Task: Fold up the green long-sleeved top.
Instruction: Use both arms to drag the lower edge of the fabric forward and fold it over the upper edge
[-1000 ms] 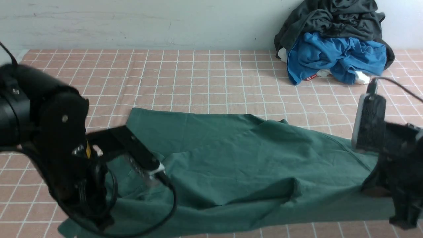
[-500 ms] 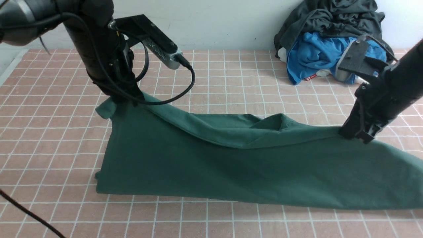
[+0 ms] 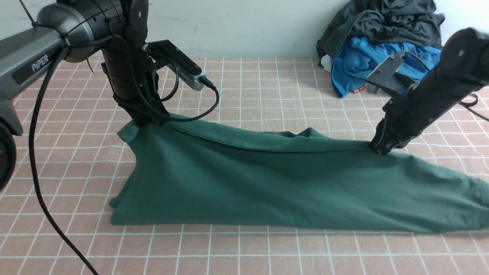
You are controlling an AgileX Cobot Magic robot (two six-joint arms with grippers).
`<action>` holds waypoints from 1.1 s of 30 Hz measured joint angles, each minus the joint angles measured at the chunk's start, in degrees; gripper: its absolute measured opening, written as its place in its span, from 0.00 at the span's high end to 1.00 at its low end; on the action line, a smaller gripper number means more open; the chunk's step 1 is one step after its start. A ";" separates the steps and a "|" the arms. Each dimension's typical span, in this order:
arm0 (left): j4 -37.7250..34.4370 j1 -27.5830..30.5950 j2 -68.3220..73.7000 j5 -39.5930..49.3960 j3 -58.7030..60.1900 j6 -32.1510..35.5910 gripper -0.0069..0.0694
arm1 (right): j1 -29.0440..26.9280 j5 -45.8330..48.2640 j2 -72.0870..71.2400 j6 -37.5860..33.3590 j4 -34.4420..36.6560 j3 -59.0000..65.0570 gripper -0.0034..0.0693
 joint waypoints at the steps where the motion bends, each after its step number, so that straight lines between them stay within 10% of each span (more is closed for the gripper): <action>1: 0.00 0.26 0.63 -0.70 0.00 -0.34 0.90 | 0.00 -1.33 0.42 0.48 0.00 0.00 0.85; 11: 0.35 2.87 6.25 -7.56 -1.28 -9.04 0.54 | 0.00 -8.29 1.77 9.31 0.00 0.00 0.55; 19: -0.83 2.69 6.50 -1.11 -7.01 -11.48 0.27 | 6.76 2.65 -1.34 6.62 6.13 -0.07 0.54; 26: -4.38 1.12 6.50 1.33 -9.65 -11.65 0.37 | 13.35 -2.78 5.06 7.58 6.85 -0.07 0.69; 33: -6.08 -0.16 6.50 1.51 -9.65 -10.80 0.74 | 11.63 -20.50 9.35 22.16 4.01 -0.07 0.82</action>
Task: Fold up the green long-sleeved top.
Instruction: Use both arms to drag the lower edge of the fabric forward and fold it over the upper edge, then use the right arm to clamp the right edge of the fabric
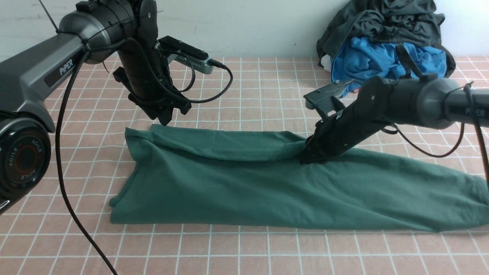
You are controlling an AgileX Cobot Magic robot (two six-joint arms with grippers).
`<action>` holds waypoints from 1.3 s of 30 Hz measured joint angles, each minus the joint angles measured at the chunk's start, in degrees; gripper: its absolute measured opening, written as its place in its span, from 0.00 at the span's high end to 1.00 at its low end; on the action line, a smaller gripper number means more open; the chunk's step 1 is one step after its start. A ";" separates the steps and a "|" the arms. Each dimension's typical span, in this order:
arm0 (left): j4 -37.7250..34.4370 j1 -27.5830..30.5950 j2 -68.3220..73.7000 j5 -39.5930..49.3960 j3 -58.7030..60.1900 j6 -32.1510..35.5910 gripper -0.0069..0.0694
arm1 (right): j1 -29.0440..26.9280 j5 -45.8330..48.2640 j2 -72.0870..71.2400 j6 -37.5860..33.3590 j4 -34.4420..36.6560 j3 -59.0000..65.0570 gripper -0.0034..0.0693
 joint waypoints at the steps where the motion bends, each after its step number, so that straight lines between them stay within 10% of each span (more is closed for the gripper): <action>1: 0.00 0.00 0.00 0.00 0.00 0.07 0.75 | -0.29 -0.42 0.04 1.00 -0.29 0.00 0.83; 6: -0.49 -0.14 0.00 0.00 0.00 1.10 0.91 | -5.59 -4.01 0.60 10.98 -4.48 -1.81 0.84; 17: -2.12 -3.00 -9.66 -0.12 16.98 1.71 0.92 | -9.64 18.30 -15.12 8.17 -8.50 -4.08 0.84; 32: 0.00 -1.62 -8.45 -4.86 33.12 1.55 0.92 | -24.07 17.09 -28.87 17.92 -15.99 22.27 0.83; 39: -0.49 -0.49 -8.45 -5.18 33.12 1.23 0.92 | -34.09 15.77 -23.86 21.39 -18.63 22.80 0.53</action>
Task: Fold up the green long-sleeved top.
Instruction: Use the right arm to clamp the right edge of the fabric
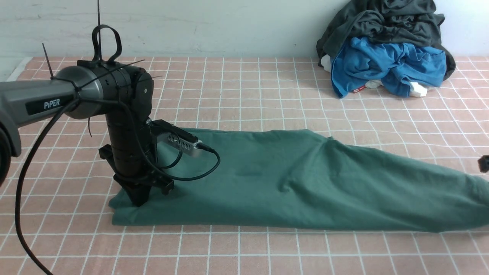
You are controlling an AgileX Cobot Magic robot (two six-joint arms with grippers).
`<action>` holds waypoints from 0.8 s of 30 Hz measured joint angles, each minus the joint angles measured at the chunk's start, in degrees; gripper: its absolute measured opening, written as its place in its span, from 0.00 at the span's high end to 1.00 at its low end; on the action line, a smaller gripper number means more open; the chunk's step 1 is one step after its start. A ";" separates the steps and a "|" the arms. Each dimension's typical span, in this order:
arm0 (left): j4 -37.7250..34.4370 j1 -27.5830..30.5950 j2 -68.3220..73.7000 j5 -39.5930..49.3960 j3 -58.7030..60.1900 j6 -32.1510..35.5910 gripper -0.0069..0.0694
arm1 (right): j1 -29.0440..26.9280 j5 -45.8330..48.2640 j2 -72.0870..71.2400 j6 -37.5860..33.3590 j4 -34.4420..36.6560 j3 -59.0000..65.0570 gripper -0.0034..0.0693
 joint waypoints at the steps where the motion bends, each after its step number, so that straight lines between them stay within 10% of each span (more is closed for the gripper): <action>1: -0.37 0.00 0.00 -0.05 0.00 0.00 0.92 | -0.17 -0.08 0.19 0.00 0.19 0.00 0.50; 8: -2.74 0.19 0.00 -0.23 0.00 0.87 0.92 | -1.57 -3.19 8.06 0.04 4.09 0.00 0.04; 13: -3.02 0.19 0.00 -0.30 0.00 0.87 0.92 | -1.57 -3.56 9.08 -0.18 4.66 -0.33 0.04; 24: -3.14 0.19 0.00 -0.34 -0.06 0.93 0.92 | -1.57 -4.25 8.55 -10.04 12.68 -0.33 0.86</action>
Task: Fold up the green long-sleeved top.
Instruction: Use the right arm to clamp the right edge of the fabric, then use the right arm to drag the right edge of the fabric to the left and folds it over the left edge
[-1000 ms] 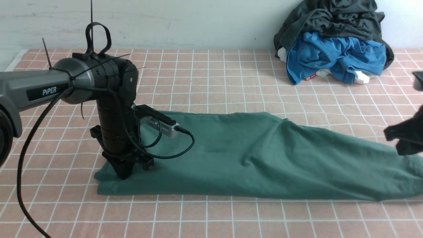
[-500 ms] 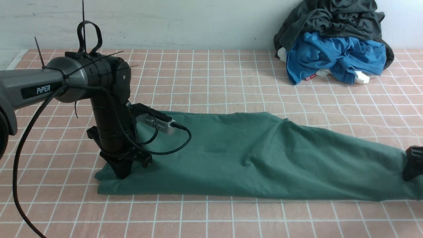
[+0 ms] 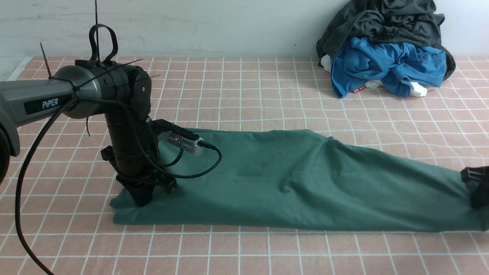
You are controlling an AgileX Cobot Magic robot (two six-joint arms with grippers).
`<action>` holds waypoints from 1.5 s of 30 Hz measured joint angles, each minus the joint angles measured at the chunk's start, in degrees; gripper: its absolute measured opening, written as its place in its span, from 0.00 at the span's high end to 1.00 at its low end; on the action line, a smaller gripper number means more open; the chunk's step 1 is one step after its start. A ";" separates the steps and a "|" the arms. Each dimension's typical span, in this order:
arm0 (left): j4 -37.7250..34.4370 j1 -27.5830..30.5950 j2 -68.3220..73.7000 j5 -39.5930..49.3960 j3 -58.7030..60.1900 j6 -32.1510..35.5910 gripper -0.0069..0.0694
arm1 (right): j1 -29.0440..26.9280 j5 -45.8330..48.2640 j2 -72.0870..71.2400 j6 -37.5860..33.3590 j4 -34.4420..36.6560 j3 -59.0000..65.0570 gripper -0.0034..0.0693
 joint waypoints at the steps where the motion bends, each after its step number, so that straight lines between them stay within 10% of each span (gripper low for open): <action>1: -0.19 0.00 -0.10 0.00 -0.12 0.03 0.92 | 0.00 0.25 -1.14 -1.65 0.22 0.00 0.88; 15: 3.14 0.00 -18.19 0.95 -1.71 -0.04 0.92 | -0.35 7.37 -26.58 14.58 -20.61 -5.19 0.88; 31: 3.14 0.00 -31.03 4.92 -1.71 -0.06 0.92 | 46.92 13.68 -10.97 16.85 -14.01 -24.65 0.88; 39: -0.71 0.00 -33.28 5.88 -1.71 -0.11 0.92 | 54.04 7.97 4.59 20.22 -6.48 -30.40 0.86; 45: -2.16 0.00 -34.33 5.95 -1.71 -0.11 0.92 | 54.38 9.36 10.77 16.58 3.17 -35.02 0.59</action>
